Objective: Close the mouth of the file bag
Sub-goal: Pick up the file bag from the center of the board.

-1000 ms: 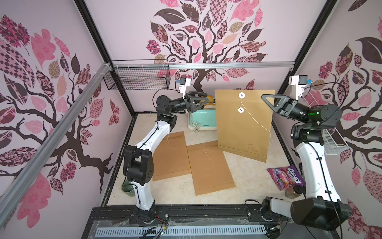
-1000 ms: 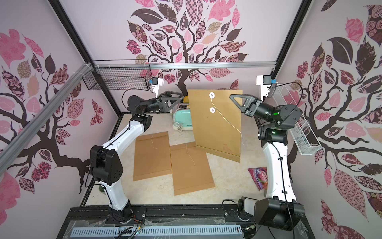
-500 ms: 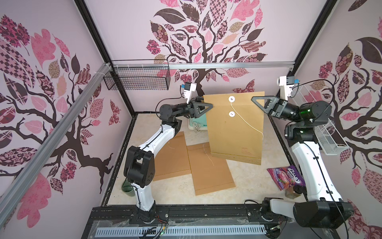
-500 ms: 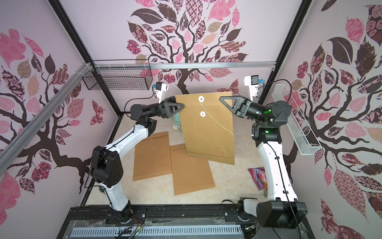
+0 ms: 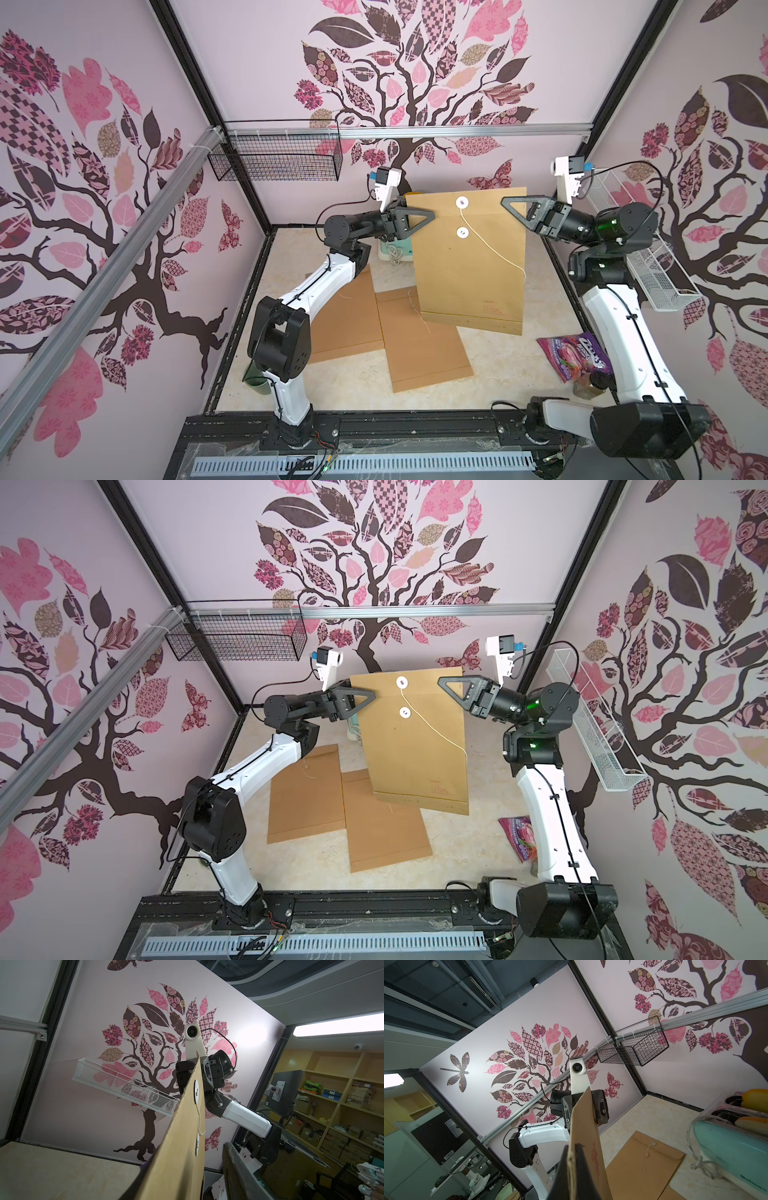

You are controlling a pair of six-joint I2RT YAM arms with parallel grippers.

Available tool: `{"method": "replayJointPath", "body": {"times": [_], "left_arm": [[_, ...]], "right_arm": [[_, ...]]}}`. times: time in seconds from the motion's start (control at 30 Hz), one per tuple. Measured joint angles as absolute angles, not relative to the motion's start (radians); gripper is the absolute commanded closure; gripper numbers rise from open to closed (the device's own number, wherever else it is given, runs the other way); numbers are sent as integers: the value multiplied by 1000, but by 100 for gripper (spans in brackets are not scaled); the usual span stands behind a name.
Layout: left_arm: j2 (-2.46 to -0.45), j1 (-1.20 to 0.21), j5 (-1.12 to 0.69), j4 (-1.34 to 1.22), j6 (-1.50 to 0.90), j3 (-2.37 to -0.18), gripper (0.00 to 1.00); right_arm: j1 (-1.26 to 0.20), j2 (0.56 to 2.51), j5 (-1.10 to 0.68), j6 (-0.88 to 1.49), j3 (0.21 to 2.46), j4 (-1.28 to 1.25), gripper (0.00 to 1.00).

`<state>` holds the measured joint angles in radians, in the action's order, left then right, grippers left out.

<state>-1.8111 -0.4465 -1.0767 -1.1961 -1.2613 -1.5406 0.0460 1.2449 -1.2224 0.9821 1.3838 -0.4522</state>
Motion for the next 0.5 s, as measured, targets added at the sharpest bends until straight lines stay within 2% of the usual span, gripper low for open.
{"method": "replayJointPath", "body": {"times": [0.07,0.17,0.23,0.3,0.5], "left_arm": [[-1811,-454,-1079,-1196,-1262,-1541,69],[-1811,-453,-1074,-1196,-1261,-1535,65],[-1811,-453,-1069,-1197,-1262,-1525,67],[-1811,-453,-1065,-1198,-1264,-1509,79],[-1811,-450,-1055,-1204,-1280,-1482,79]], "right_arm": [[45,1242,-1221,980,1378,-452,100],[44,1232,-1215,962,1367,-443,100],[43,1227,-1214,952,1362,-433,100],[43,1226,-1214,934,1362,-410,100],[42,1224,-1214,890,1362,-342,100]]}}
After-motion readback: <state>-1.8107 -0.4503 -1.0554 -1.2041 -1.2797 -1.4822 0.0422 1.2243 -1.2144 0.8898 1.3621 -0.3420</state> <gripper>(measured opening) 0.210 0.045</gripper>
